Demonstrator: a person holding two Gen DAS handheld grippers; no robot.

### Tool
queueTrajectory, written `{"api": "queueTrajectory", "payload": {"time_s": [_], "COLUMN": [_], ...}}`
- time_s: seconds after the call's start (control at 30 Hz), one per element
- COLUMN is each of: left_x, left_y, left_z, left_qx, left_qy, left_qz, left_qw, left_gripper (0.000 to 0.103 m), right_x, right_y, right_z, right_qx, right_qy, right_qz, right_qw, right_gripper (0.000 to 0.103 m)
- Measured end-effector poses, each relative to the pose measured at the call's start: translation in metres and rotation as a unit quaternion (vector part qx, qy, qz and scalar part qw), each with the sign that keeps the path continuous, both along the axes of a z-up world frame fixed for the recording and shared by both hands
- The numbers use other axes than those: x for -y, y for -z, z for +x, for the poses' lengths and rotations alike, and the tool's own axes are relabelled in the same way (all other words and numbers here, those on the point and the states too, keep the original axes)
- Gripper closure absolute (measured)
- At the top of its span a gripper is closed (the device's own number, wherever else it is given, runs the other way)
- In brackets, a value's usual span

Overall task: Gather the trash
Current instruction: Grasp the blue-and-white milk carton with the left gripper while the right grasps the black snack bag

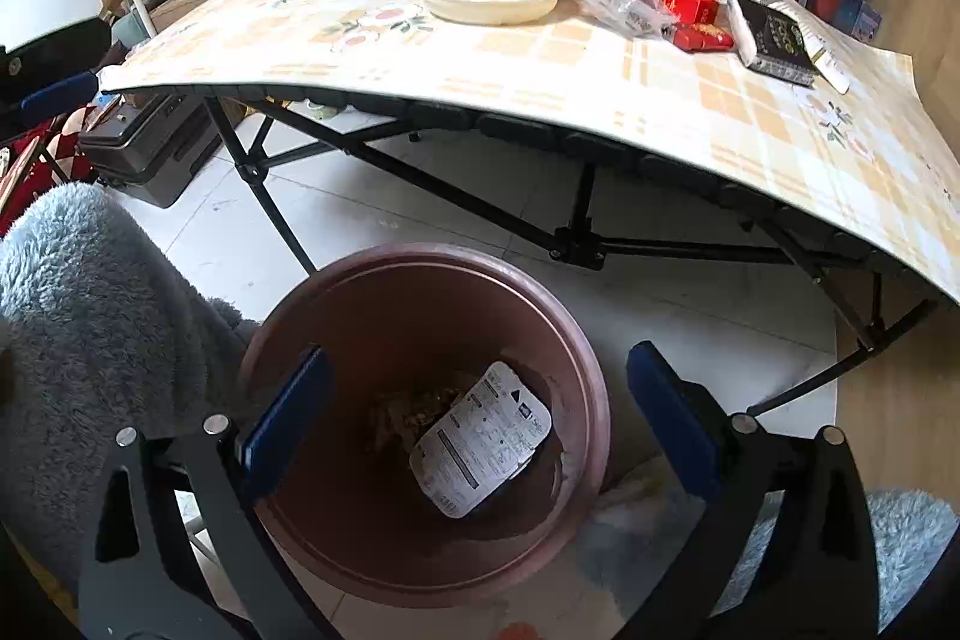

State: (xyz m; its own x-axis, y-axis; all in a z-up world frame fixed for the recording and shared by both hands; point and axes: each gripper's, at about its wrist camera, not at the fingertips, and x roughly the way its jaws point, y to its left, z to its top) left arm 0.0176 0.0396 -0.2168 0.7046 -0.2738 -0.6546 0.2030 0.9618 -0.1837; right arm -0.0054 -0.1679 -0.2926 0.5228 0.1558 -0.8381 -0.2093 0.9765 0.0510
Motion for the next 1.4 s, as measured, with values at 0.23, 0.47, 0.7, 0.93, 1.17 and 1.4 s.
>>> {"api": "queueTrajectory", "payload": {"time_s": [0.23, 0.47, 0.7, 0.93, 1.17, 1.4], "left_x": [0.002, 0.014, 0.039, 0.041, 0.062, 0.062], "left_y": [-0.004, -0.029, -0.046, -0.022, 0.003, 0.014], "left_z": [0.007, 0.064, 0.164, 0.242, 0.269, 0.276], "left_qx": [-0.010, -0.022, -0.025, -0.082, -0.114, -0.148], "left_qy": [-0.013, 0.057, 0.138, 0.152, 0.196, 0.186], "left_qz": [0.021, -0.025, 0.011, -0.036, -0.006, -0.025], "left_qw": [0.9996, 0.9978, 0.9901, 0.9843, 0.9739, 0.9710], "left_gripper": [0.007, 0.007, 0.007, 0.007, 0.007, 0.020], "right_x": [0.018, 0.055, 0.110, 0.150, 0.185, 0.170], "right_y": [-0.023, -0.058, -0.084, -0.094, -0.087, -0.088], "right_z": [0.000, 0.012, 0.035, 0.063, 0.087, 0.114], "right_qx": [0.036, 0.065, 0.092, 0.093, 0.075, 0.078], "right_qy": [0.046, 0.083, 0.155, 0.192, 0.202, 0.139], "right_qz": [0.009, 0.068, 0.102, 0.060, 0.077, 0.049], "right_qw": [0.998, 0.992, 0.978, 0.975, 0.973, 0.986], "right_gripper": [0.006, 0.006, 0.006, 0.006, 0.006, 0.016]}}
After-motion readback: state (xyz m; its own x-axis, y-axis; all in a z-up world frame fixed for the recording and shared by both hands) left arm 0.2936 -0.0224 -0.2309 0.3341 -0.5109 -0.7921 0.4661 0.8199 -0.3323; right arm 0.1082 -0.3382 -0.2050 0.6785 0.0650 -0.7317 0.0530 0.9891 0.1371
